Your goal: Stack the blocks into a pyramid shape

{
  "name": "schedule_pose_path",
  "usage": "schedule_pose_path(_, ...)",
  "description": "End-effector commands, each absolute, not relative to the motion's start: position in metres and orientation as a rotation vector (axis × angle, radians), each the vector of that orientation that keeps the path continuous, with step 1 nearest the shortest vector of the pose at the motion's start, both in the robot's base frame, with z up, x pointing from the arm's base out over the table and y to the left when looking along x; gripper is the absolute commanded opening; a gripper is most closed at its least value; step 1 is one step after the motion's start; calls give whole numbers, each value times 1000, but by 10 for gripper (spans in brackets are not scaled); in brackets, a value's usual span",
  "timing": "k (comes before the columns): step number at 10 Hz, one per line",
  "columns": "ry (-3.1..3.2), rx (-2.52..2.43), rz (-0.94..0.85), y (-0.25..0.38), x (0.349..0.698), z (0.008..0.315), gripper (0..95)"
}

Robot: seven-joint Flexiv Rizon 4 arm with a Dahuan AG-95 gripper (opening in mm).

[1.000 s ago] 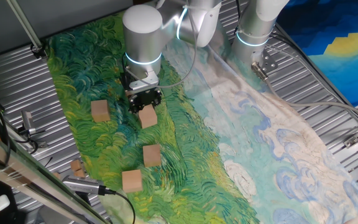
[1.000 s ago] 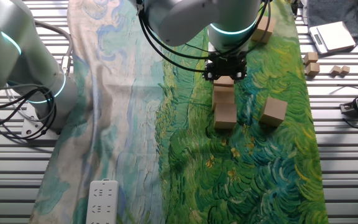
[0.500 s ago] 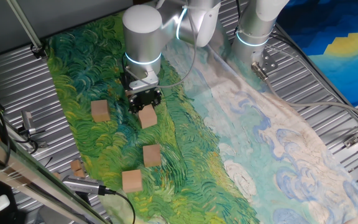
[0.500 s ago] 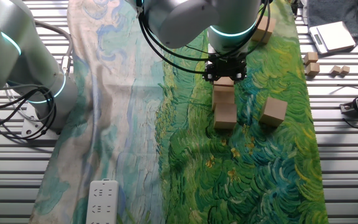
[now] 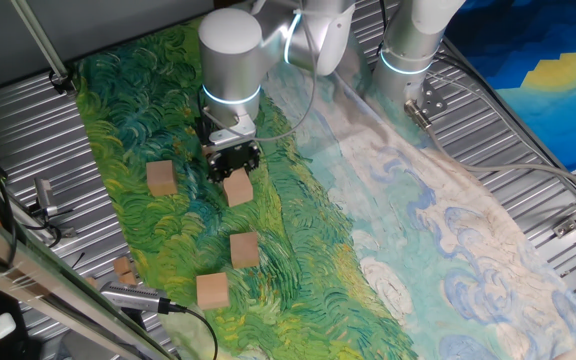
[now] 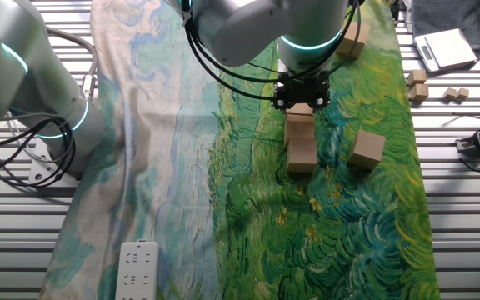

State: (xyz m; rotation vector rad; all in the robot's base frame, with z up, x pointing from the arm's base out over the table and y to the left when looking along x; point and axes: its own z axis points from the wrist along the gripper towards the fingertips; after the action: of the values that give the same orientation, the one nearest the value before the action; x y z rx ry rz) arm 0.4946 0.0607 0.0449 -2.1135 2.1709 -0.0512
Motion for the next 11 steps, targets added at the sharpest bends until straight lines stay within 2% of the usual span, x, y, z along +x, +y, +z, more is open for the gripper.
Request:
schedule_pose_path(1, 2172, -2110, -54, 61, 495, 44, 0)
schedule_pose_path(11, 2171, -2107, -63, 61, 495, 42, 0)
